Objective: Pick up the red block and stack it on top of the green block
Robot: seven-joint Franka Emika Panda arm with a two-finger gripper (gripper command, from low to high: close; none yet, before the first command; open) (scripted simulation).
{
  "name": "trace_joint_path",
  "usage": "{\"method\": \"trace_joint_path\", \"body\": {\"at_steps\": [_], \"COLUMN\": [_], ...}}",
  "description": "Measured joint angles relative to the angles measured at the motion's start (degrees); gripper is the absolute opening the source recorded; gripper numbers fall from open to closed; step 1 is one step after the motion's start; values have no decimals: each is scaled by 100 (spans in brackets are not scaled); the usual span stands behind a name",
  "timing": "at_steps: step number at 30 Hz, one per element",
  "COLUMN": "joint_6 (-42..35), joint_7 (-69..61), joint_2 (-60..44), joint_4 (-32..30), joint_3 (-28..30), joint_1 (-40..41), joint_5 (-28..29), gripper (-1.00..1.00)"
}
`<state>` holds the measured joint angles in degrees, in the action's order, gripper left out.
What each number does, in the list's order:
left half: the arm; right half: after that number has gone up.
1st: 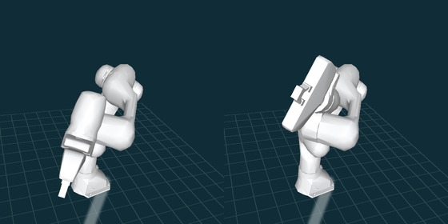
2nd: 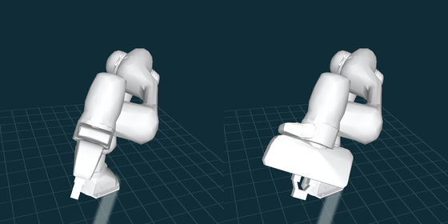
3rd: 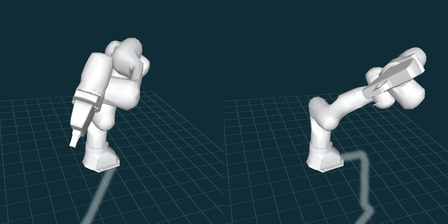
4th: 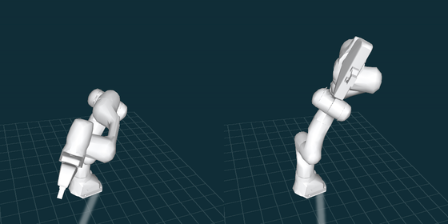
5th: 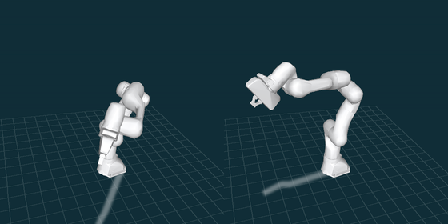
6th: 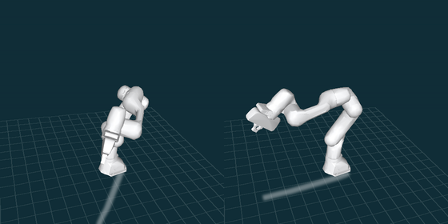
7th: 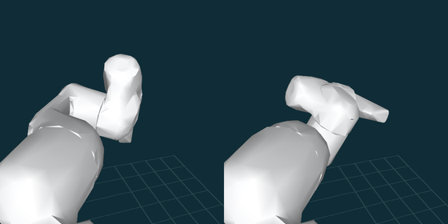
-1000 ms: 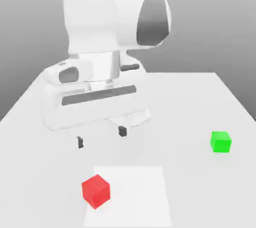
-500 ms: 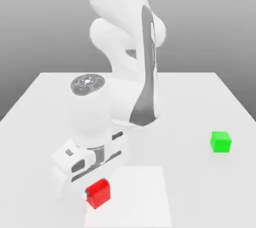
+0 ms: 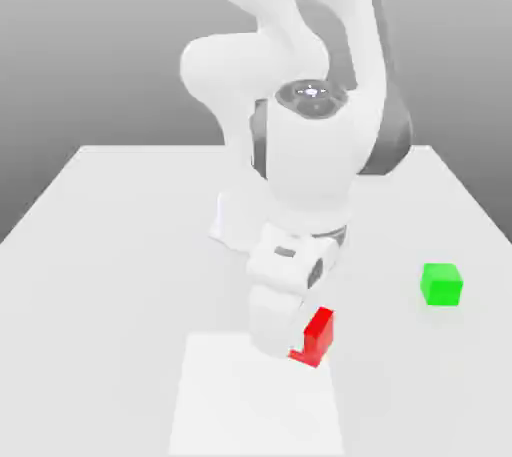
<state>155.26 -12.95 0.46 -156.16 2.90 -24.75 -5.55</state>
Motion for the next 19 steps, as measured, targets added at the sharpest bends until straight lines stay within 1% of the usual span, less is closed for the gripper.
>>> {"method": "trace_joint_path", "body": {"at_steps": [3, 9, 11, 15, 16, 19], "joint_6": [-79, -194, 63, 810, 1002, 1002], "joint_7": [-23, -17, 66, 395, 517, 517], "joint_2": [302, 858, 635, -144, -350, -350], "joint_4": [-211, -620, -653, -635, -627, -627], "joint_3": [-366, -1390, -1524, -1534, -1470, -1470], "joint_1": [-800, -1949, -2040, -1988, -2009, -2009], "joint_5": [0, 69, 193, 666, 836, 836], "gripper": [-100, -100, -100, -100, 100, 100]}}
